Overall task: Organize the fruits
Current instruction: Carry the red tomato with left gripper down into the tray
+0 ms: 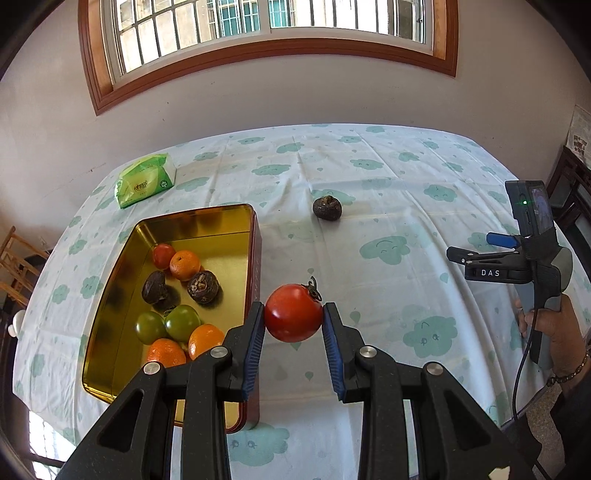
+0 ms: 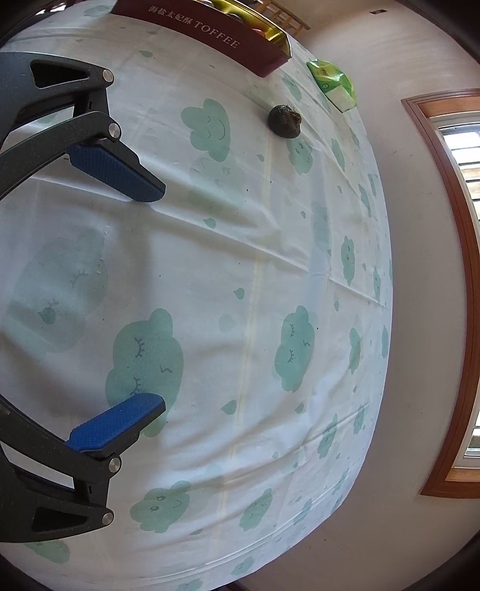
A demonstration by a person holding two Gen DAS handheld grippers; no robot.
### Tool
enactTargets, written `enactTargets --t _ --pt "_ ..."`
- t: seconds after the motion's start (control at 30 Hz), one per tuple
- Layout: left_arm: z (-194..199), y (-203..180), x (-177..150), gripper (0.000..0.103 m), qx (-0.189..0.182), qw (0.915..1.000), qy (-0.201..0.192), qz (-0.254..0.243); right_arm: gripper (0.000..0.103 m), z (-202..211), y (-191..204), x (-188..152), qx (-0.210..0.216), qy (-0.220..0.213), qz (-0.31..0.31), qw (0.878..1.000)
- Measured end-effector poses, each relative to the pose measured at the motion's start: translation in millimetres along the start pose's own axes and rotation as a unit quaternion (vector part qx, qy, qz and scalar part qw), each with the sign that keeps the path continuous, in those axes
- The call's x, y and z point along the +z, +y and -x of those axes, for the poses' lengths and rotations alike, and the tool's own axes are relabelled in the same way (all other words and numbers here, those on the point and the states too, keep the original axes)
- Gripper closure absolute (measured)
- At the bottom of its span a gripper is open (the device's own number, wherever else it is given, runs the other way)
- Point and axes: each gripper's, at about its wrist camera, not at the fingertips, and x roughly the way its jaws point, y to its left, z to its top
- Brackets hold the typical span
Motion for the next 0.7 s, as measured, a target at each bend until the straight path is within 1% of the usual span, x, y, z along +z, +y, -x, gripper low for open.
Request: enactTargets --t 0.17,0.37,0.7 --pt "4 10 -5 0.075 0.006 0.9999 -0.001 0.011 0.0 -1 2 0 -0.01 0.003 0.005 1.0" --pt "6 22 -10 0.075 0.016 0.9996 -0.003 0.021 0.0 -1 2 0 -0.01 0.003 0.005 1.0" --pt "-1 48 -19 0.075 0.036 0.9984 0.005 0.044 0.0 -1 2 0 -0.01 0.003 0.006 1.0"
